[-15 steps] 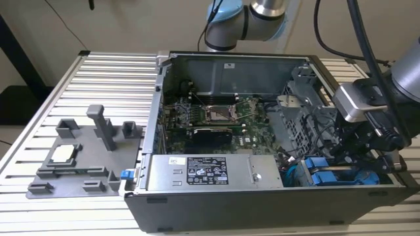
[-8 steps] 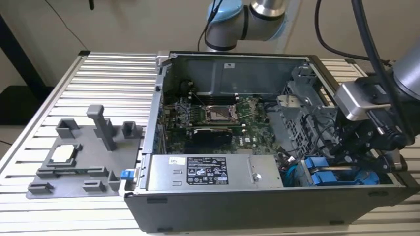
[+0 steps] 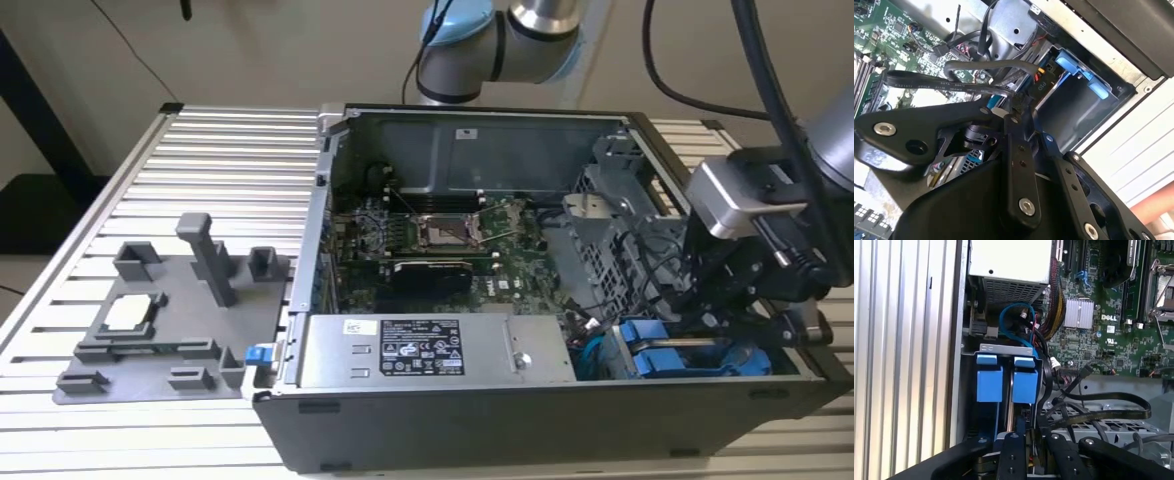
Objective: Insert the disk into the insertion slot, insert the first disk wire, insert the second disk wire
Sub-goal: 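Insert the second disk wire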
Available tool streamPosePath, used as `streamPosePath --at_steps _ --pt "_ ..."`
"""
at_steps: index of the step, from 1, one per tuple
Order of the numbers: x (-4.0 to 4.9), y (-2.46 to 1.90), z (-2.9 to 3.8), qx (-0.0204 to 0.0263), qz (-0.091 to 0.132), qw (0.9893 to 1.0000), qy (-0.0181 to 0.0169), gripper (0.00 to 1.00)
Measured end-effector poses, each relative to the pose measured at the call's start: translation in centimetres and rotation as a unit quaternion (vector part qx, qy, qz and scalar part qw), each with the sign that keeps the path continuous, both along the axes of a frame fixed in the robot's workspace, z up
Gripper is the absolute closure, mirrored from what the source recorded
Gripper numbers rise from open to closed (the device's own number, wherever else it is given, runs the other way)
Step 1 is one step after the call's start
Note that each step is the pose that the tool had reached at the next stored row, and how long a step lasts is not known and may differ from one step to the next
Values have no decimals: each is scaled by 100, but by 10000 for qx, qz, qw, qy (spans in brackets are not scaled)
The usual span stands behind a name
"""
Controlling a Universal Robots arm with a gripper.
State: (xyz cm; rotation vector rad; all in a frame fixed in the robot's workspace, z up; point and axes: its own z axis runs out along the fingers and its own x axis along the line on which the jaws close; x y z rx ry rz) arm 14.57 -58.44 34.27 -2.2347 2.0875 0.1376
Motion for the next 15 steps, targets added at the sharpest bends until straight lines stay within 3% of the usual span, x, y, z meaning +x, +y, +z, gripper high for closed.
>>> streamPosePath --at_steps 7,15 --pt "0 0 172 0 0 10000 20 76" --pt "0 0 184 1 0 10000 22 76"
